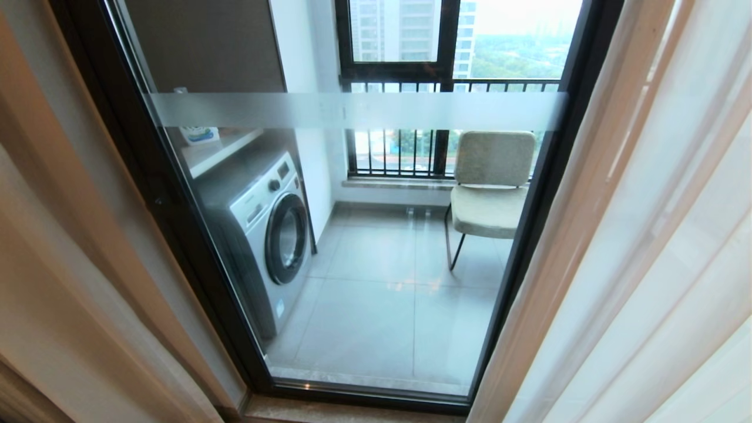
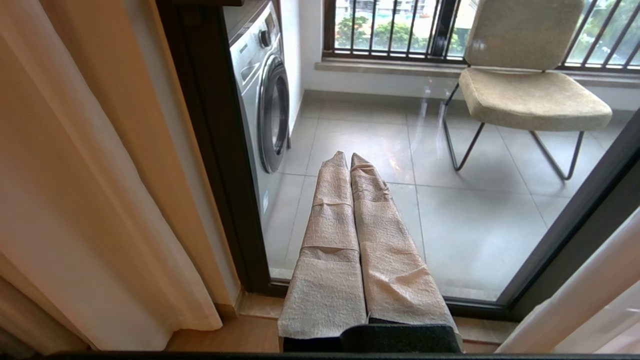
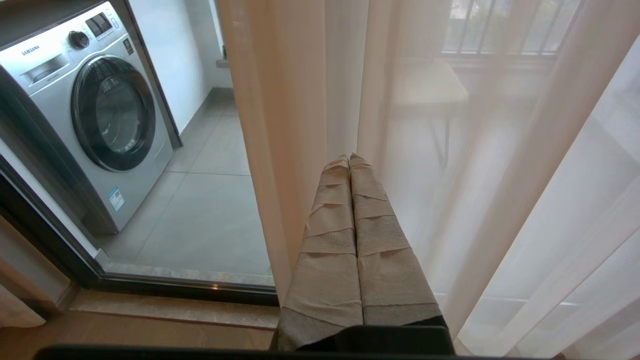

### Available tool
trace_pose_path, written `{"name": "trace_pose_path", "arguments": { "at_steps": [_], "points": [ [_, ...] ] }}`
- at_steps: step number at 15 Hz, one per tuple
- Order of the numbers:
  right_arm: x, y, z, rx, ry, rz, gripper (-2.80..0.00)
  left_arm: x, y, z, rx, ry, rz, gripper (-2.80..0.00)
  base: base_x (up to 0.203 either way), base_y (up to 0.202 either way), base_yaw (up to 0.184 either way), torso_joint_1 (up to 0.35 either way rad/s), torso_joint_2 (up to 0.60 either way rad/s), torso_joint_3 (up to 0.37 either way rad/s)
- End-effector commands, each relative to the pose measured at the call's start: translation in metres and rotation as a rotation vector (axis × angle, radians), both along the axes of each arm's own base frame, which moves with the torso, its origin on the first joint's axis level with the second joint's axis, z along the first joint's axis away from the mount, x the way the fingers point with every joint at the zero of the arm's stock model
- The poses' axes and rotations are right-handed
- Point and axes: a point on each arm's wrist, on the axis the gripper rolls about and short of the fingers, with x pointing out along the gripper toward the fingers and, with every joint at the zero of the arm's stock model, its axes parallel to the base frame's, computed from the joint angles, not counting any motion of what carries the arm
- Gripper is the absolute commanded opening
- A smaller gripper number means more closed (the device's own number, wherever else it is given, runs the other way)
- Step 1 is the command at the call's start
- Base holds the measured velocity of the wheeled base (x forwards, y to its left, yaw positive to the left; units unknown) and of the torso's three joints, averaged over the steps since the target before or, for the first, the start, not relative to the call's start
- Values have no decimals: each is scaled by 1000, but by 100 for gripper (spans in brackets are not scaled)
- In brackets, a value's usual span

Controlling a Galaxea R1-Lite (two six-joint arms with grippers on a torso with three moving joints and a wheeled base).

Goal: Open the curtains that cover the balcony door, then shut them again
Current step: Pull the inner curtains open on both sides

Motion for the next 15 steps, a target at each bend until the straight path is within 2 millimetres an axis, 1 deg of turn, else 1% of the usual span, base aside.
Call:
{"name": "trace_pose_path", "arguments": {
  "at_steps": [1,9,12,14,15],
  "points": [
    [0,0,0,0,-1,1,-280,0,0,0,0,-2,1,-280,0,0,0,0,0,0],
    [0,0,0,-15,-1,0,-280,0,0,0,0,-2,1,-280,0,0,0,0,0,0],
    [0,0,1,-98,-8,6,-280,0,0,0,0,-2,1,-280,0,0,0,0,0,0],
    [2,0,7,-111,-21,18,-280,0,0,0,0,-2,1,-280,0,0,0,0,0,0],
    [4,1,13,-109,-33,31,-280,0,0,0,0,-2,1,-280,0,0,0,0,0,0]
  ]
}}
